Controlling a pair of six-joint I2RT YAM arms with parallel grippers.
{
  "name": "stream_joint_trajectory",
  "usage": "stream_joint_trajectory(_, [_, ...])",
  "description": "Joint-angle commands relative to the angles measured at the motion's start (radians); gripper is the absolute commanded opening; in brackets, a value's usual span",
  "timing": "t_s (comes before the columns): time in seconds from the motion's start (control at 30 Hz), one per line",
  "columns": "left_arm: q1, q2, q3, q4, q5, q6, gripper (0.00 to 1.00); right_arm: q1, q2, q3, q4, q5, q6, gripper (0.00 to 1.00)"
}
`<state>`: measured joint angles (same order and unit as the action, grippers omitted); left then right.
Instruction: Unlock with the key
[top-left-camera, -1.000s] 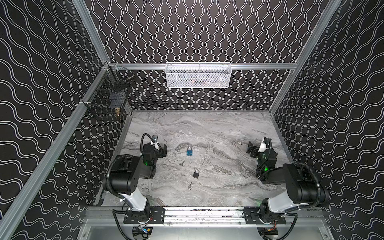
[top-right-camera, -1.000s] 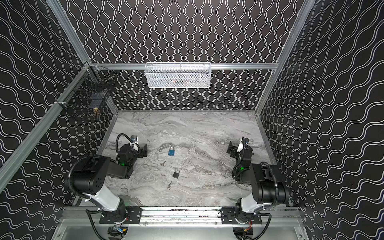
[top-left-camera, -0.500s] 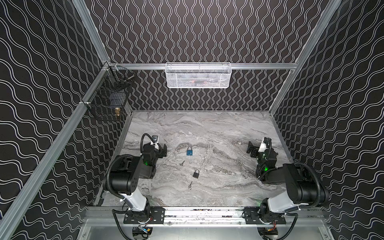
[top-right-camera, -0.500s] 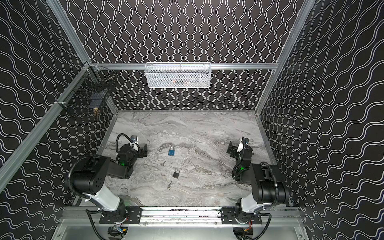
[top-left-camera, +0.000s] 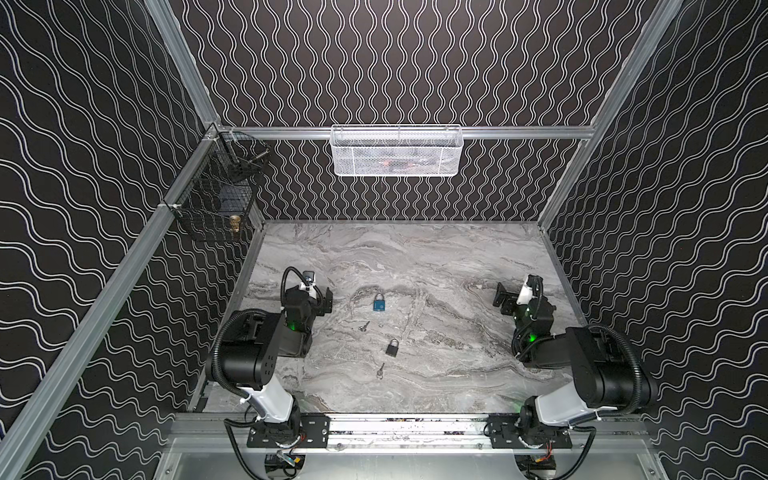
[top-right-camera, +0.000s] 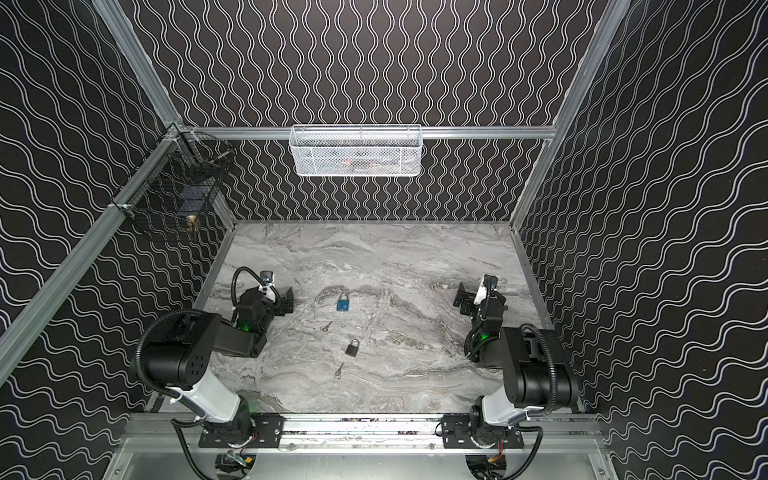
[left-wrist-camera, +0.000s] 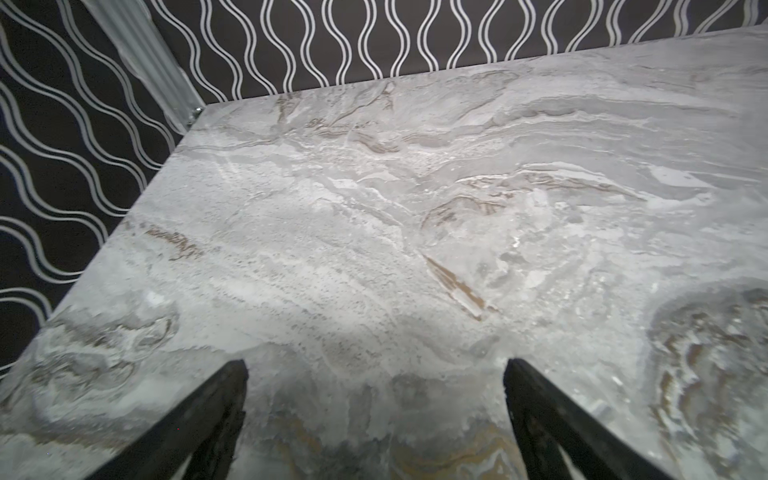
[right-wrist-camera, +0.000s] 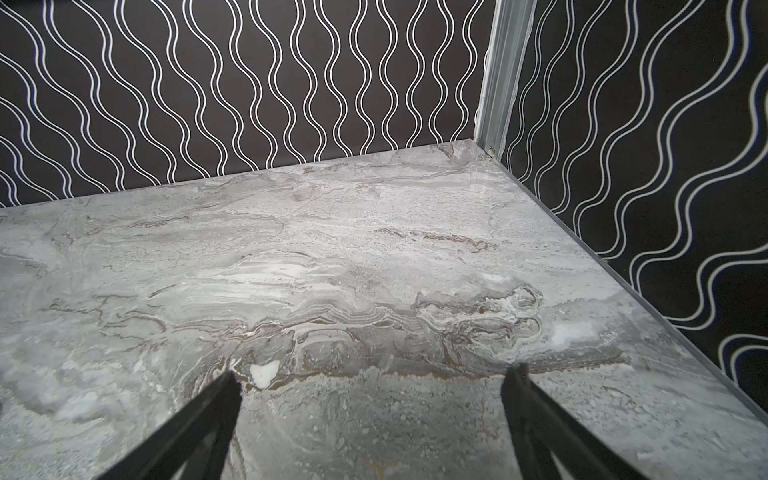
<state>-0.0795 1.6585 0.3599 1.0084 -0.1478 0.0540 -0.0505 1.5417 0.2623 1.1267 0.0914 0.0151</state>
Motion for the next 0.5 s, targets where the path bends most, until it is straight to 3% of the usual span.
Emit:
stream_joint_trajectory(0.0, [0.001,-0.015,-0.003,0.027,-0.061,-0.019,0.99,0.001,-0.005,-0.004,0.062,-0.001,-0.005,0.99])
stream_joint_trajectory(0.2, [0.001,-0.092,0.005,-0.045,-0.047,-0.009,0.99,0.001,-0.080,-0.017,0.032,0.012,0.000,0.99])
stream_joint_trajectory(0.33, [0.001,-0.209,0.012,-0.160,-0.044,-0.015,0.99,0.001,-0.187,0.032,-0.190,0.029,0.041,0.99])
stream_joint_trajectory(0.47, [0.001,-0.359,0.063,-0.388,-0.080,-0.132,0.99,0.000,-0.264,0.114,-0.418,0.014,0.106,0.99])
